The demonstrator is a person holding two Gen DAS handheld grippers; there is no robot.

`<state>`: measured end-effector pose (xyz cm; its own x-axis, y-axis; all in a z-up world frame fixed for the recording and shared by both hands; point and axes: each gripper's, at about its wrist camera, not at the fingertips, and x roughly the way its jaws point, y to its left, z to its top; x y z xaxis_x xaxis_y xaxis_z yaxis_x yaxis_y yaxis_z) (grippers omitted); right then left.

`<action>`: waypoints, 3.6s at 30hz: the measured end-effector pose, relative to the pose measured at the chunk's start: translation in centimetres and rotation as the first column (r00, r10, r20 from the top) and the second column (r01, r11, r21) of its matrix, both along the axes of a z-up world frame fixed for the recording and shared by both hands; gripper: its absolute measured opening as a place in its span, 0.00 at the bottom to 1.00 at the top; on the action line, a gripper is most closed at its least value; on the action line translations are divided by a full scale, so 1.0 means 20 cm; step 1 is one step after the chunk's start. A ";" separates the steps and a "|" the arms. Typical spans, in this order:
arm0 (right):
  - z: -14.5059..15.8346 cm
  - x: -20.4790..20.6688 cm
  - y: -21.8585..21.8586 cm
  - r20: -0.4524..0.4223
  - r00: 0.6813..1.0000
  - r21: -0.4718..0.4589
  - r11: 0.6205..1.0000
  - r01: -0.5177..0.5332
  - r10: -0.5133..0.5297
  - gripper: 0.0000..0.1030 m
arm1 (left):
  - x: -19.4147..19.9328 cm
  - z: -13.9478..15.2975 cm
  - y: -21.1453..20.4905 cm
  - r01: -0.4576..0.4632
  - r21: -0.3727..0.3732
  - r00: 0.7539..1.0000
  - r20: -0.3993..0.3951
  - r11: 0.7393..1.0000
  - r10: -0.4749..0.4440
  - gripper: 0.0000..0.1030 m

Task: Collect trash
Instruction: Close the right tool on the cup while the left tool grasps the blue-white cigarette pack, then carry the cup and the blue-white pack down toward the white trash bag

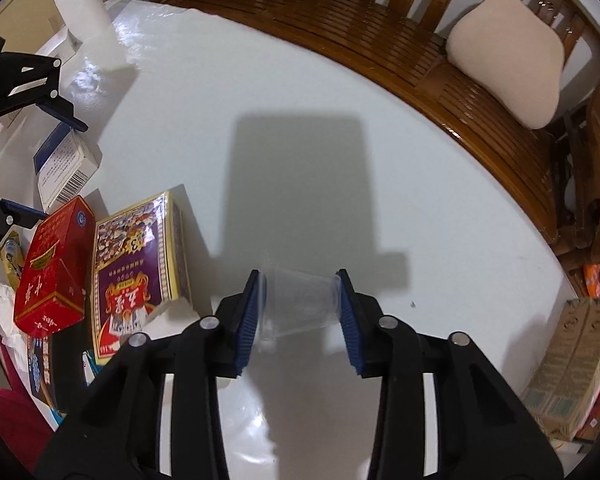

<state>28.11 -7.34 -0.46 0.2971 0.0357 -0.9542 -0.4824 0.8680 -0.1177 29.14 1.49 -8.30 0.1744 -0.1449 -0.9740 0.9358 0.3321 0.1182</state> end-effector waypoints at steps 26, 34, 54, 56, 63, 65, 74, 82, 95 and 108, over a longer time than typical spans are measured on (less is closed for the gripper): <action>0.23 -0.24 -0.06 0.140 0.980 -0.040 0.988 0.147 -0.141 0.33 | 0.02 0.26 0.09 -0.286 -0.088 0.951 0.098 0.954 0.294 0.66; 0.41 -0.45 0.03 0.194 0.974 -0.019 0.992 0.122 -0.116 0.33 | -0.14 0.43 0.08 -0.290 -0.133 0.943 0.127 0.948 0.306 0.66; 0.66 -1.20 0.40 0.265 0.962 0.000 0.998 -0.063 0.061 0.33 | -0.78 0.65 0.07 -0.213 -0.173 0.955 0.169 0.961 0.242 0.66; 0.66 -1.27 0.43 0.265 0.961 0.000 0.997 -0.078 0.076 0.33 | -0.85 0.64 0.07 -0.205 -0.177 0.959 0.158 0.963 0.234 0.66; 0.60 -1.41 0.50 0.246 0.963 0.005 0.993 -0.120 0.115 0.33 | -1.00 0.60 0.05 -0.179 -0.193 0.969 0.134 0.965 0.207 0.66; 0.57 -1.45 0.53 0.243 0.962 0.007 0.992 -0.127 0.122 0.33 | -1.04 0.58 0.05 -0.179 -0.214 0.971 0.119 0.960 0.208 0.66; 0.35 -1.61 0.57 0.186 0.971 0.034 0.987 -0.156 0.148 0.33 | -1.21 0.43 0.03 -0.161 -0.247 0.979 0.082 0.956 0.186 0.66; 0.19 -1.70 0.58 0.153 0.976 0.056 0.985 -0.162 0.151 0.33 | -1.34 0.30 0.03 -0.173 -0.277 0.981 0.042 0.945 0.191 0.67; -0.16 -1.85 0.55 0.075 0.992 0.118 0.987 -0.113 0.104 0.33 | -1.50 -0.12 0.01 -0.268 -0.304 0.961 -0.153 0.914 0.231 0.67; -0.62 -1.83 0.51 0.010 1.000 0.077 0.997 -0.012 0.011 0.33 | -1.46 -0.57 0.03 -0.425 -0.261 0.891 -0.291 0.867 0.350 0.67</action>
